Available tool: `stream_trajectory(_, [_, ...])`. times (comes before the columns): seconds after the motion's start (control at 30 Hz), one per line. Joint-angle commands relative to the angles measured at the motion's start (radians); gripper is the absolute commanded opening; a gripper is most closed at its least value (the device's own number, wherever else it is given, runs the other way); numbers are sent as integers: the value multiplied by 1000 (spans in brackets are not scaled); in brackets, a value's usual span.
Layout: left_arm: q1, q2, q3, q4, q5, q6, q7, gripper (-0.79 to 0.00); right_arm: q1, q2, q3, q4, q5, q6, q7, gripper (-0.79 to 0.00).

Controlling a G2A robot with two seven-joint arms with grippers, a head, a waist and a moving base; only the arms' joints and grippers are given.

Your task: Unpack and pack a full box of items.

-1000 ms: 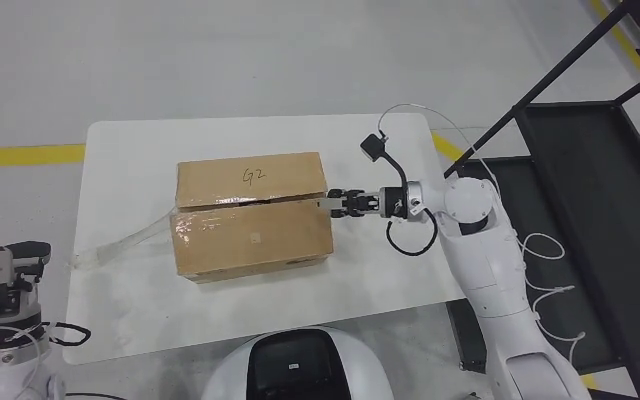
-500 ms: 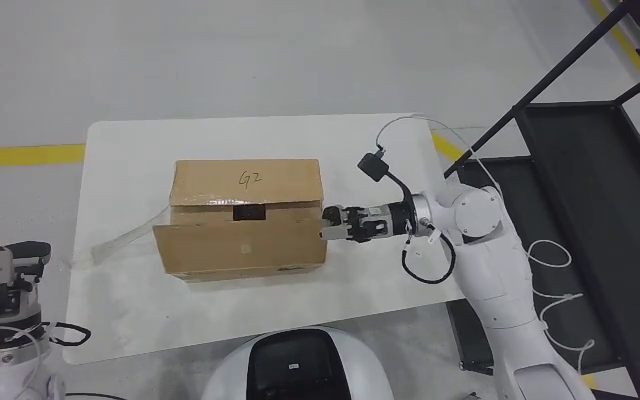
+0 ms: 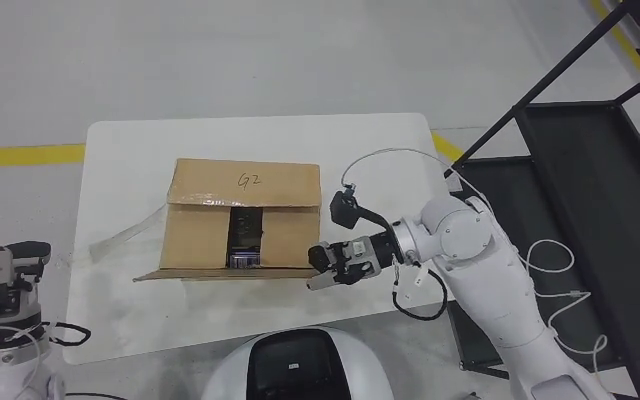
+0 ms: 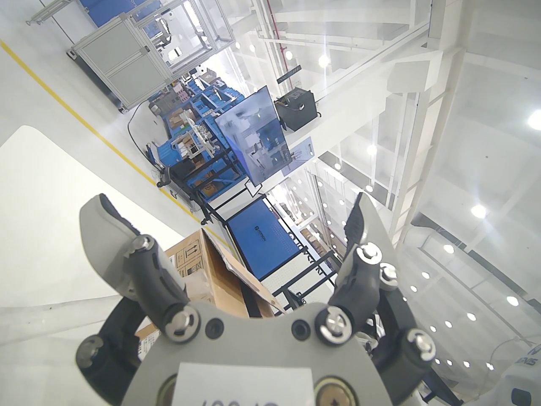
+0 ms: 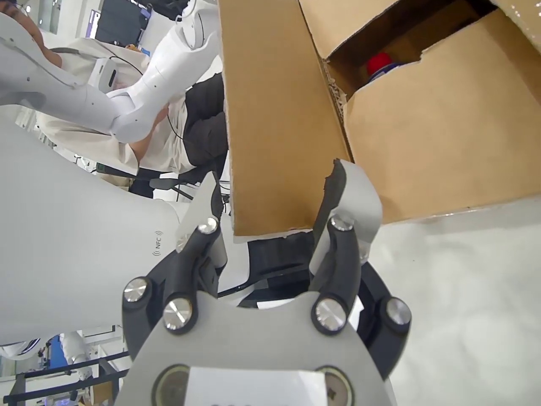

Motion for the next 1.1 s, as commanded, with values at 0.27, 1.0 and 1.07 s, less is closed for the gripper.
stream_trajectory(0.27, [0,0,0,0,0,0,0,0,27,39,14,59,198,-14,-14,-363])
stream_trajectory(1.0, [0,0,0,0,0,0,0,0,76,39,-119,89,109,41,-73,-545])
stream_trajectory(1.07, [0,0,0,0,0,0,0,0,80,37,-134,102,110,57,-81,-610])
